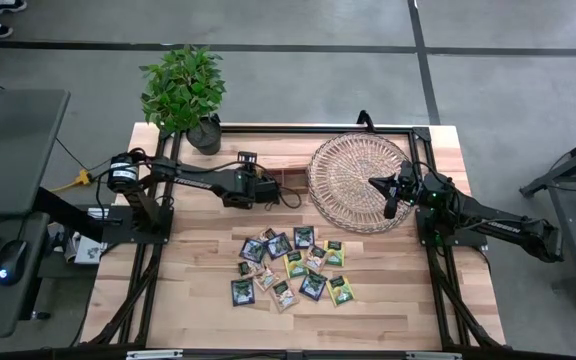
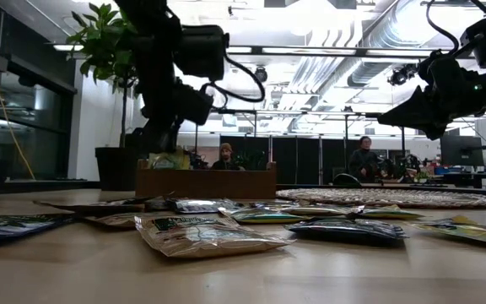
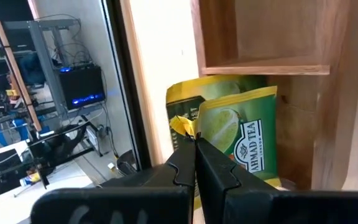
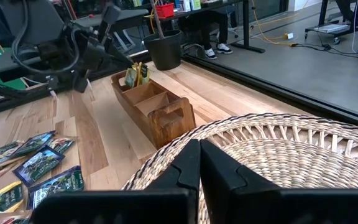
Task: Pick & Place Tea
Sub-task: Put the yellow tea bag into the left section of the wooden organizer, then put the blue tea bag into the right section of the wooden organizer
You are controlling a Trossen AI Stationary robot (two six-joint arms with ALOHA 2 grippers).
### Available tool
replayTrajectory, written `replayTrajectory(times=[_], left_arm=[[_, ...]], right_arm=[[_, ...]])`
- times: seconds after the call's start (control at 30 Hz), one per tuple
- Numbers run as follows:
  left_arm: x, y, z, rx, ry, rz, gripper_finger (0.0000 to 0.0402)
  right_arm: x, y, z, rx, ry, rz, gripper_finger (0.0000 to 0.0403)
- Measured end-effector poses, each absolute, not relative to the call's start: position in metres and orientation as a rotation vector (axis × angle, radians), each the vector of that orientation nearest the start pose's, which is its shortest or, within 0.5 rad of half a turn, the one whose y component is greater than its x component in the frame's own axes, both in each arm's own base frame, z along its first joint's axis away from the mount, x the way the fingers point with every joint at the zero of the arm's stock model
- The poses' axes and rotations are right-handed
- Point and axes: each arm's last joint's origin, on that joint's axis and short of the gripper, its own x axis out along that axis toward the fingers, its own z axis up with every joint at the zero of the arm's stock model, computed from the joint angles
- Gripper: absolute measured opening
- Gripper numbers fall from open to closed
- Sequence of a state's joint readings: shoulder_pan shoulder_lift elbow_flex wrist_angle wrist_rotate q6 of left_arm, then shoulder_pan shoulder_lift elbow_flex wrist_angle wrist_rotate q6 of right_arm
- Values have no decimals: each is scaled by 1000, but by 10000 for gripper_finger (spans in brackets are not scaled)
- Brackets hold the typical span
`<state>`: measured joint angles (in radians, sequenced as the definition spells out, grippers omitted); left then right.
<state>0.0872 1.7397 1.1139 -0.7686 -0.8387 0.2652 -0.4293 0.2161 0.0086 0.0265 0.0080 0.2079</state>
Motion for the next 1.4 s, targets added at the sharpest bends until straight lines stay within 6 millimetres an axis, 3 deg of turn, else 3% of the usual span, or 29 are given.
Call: replayTrajectory(times=[0.5, 0.8, 1.07, 1.4], left_arm=[[309, 47, 175, 696, 1443, 536, 8], [309, 47, 175, 686, 1445, 510, 100], [307, 48, 176, 685, 1428, 632, 178], [308, 43, 185, 677, 1436, 649, 193]], right_arm=[[99, -46, 151, 242, 133, -453, 6], [99, -46, 151, 242, 133, -453, 4], [99, -46, 151, 242, 133, -453, 8], [99, -46, 151, 242, 133, -453, 3]])
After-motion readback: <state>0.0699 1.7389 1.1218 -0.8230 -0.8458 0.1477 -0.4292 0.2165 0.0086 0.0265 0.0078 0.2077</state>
